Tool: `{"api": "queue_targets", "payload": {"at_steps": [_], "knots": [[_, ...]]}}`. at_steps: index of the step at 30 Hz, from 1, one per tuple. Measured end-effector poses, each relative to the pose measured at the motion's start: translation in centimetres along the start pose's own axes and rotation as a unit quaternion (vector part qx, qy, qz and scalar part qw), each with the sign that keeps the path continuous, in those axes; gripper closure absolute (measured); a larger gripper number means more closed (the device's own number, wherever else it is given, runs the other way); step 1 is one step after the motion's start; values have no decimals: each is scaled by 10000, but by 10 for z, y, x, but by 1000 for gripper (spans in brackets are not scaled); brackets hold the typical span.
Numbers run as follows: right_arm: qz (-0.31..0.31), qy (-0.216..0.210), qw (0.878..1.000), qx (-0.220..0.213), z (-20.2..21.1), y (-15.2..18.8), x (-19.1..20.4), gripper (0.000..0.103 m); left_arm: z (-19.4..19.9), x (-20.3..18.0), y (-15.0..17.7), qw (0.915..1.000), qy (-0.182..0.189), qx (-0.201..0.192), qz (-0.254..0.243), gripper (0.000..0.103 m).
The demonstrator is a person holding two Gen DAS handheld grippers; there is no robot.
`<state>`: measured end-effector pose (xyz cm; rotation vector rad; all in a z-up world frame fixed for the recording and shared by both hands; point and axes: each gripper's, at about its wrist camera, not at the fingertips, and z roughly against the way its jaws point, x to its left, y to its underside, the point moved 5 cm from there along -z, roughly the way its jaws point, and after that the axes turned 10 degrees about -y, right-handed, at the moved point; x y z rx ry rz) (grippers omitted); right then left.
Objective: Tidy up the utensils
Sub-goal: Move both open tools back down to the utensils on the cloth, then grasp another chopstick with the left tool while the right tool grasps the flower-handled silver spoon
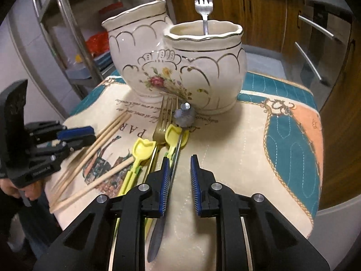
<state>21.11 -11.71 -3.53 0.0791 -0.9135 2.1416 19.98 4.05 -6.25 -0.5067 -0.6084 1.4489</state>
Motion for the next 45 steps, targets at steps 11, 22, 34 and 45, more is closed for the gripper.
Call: {"api": "queue_targets", "payload": {"at_steps": [11, 22, 34, 45], "knots": [[70, 142, 9996, 214, 6, 4, -10, 93, -2, -1, -2, 9995, -169, 119, -225, 93], [-93, 158, 9914, 1295, 0, -8, -24, 84, -4, 2, -7, 9946, -40, 813, -638, 93], [678, 485, 9699, 2289, -17, -10, 0, 93, -9, 8, -11, 9810, 227, 1561, -1131, 98], [725, 745, 9463, 3061, -20, -6, 4, 94, -15, -1, -14, 9554, 127, 2342, -1795, 98]]}}
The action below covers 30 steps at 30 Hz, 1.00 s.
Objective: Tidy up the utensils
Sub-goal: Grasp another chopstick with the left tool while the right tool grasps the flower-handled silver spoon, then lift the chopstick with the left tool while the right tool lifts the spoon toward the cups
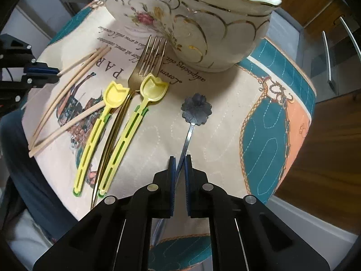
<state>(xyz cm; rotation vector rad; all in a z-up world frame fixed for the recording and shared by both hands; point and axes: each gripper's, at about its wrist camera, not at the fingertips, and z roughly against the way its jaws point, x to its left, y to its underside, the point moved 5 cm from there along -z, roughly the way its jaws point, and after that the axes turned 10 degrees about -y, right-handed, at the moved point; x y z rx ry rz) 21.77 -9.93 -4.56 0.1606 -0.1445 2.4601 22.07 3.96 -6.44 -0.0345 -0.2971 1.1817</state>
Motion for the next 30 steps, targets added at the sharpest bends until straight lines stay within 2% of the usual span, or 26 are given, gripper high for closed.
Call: {"api": "queue_targets", "payload": {"at_steps": [7, 14, 23, 26, 30], "knots": [[-164, -186, 9997, 1, -1, -27, -15, 93, -3, -2, -8, 9994, -83, 289, -174, 98], [-301, -370, 9979, -443, 3, -17, -30, 96, -1, -4, -8, 9997, -174, 101, -155, 99], [-267, -411, 9916, -1195, 12, 8, -24, 99, 13, 0, 10, 9964, -88, -706, 460, 99], [-129, -441, 9852, -1649, 30, 18, -17, 99, 27, 7, 19, 9904, 22, -1123, 803, 99], [-93, -458, 9660, -2544, 57, 36, -12, 99, 43, 22, 29, 9735, 285, -1825, 1348, 99]]}}
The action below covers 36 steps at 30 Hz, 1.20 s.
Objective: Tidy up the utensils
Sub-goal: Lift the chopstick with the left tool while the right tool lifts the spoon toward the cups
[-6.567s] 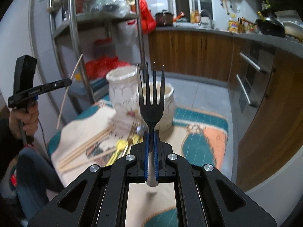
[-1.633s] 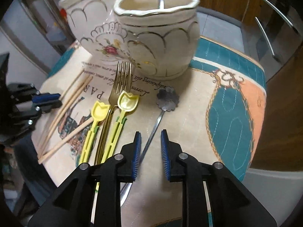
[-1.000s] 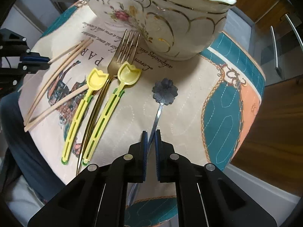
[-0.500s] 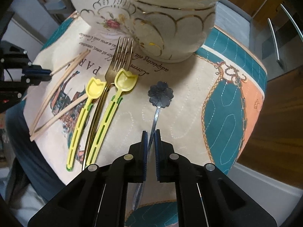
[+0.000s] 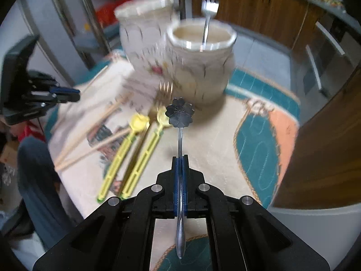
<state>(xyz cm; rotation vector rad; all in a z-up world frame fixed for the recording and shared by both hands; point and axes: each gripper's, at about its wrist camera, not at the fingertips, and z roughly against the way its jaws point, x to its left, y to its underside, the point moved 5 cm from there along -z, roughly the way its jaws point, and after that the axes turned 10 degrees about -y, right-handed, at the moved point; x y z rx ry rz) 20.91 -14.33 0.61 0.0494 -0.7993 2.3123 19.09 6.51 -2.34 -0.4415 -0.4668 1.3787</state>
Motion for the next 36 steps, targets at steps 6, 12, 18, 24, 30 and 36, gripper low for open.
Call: {"api": "queue_targets", "payload": {"at_steps": [6, 12, 18, 24, 30, 36], "knots": [[-184, -75, 9937, -1106, 25, 9, -1, 99, 18, 18, -2, 9925, 348, -831, 821, 99], [-403, -144, 9803, -1927, 47, 10, 1, 99, 35, 25, -16, 9811, 423, -1532, 1104, 99], [-503, -243, 9632, -2631, 71, -7, -1, 99, 57, 29, -44, 9641, 602, -2191, 1376, 99], [-492, -311, 9461, -3185, 81, -39, -6, 99, 71, 34, -77, 9473, 580, -2741, 1552, 99], [-342, -326, 9326, -3577, 82, -68, -5, 99, 77, 30, -114, 9345, 391, -3207, 1496, 99], [-166, -442, 9198, -3896, 80, -98, -5, 99, 76, 32, -147, 9180, 409, -3615, 1578, 99]]}}
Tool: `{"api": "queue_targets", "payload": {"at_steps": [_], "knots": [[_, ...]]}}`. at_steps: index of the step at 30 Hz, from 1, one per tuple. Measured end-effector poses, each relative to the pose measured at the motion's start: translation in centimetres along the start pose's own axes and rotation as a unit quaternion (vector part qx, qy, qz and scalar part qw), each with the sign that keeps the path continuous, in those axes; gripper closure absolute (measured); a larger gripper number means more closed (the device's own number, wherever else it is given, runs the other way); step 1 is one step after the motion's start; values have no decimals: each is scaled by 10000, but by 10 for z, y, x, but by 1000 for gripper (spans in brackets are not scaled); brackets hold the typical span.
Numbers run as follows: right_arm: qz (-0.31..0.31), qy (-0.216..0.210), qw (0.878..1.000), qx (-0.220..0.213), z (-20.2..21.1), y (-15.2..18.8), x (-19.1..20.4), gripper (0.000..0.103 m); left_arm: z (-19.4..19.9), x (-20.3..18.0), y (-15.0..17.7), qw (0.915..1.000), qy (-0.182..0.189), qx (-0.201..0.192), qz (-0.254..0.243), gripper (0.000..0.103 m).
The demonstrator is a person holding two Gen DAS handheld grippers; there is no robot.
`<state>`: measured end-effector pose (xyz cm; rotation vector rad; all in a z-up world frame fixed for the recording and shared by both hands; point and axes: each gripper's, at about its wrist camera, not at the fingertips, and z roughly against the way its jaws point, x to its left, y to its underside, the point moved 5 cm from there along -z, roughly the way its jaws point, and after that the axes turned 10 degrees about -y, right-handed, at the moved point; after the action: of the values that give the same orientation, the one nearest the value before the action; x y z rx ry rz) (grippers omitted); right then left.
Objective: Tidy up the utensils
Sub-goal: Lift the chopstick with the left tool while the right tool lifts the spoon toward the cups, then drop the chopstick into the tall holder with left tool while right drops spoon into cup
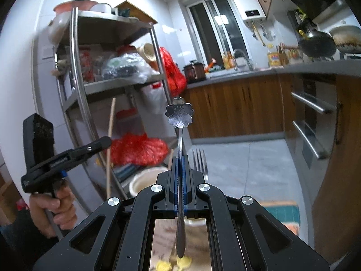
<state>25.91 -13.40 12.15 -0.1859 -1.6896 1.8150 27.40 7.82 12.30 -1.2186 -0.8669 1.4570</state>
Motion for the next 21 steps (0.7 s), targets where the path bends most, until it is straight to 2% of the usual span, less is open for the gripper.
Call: {"api": "queue_targets", "payload": {"at_steps": [4, 10, 15, 21], "knots": [[-45, -38, 9999, -147, -11, -9, -9, 99, -18, -5, -12, 9998, 71, -191, 15, 99], [-162, 159, 9994, -254, -32, -13, -33, 99, -41, -7, -14, 9984, -144, -522, -137, 99], [-218, 327, 9992, -33, -47, 3, -47, 99, -53, -2, 9, 9991, -257, -319, -131, 99], [-80, 454, 9983, 347, -50, 22, -41, 99, -46, -4, 37, 9996, -161, 15, -230, 99]]}}
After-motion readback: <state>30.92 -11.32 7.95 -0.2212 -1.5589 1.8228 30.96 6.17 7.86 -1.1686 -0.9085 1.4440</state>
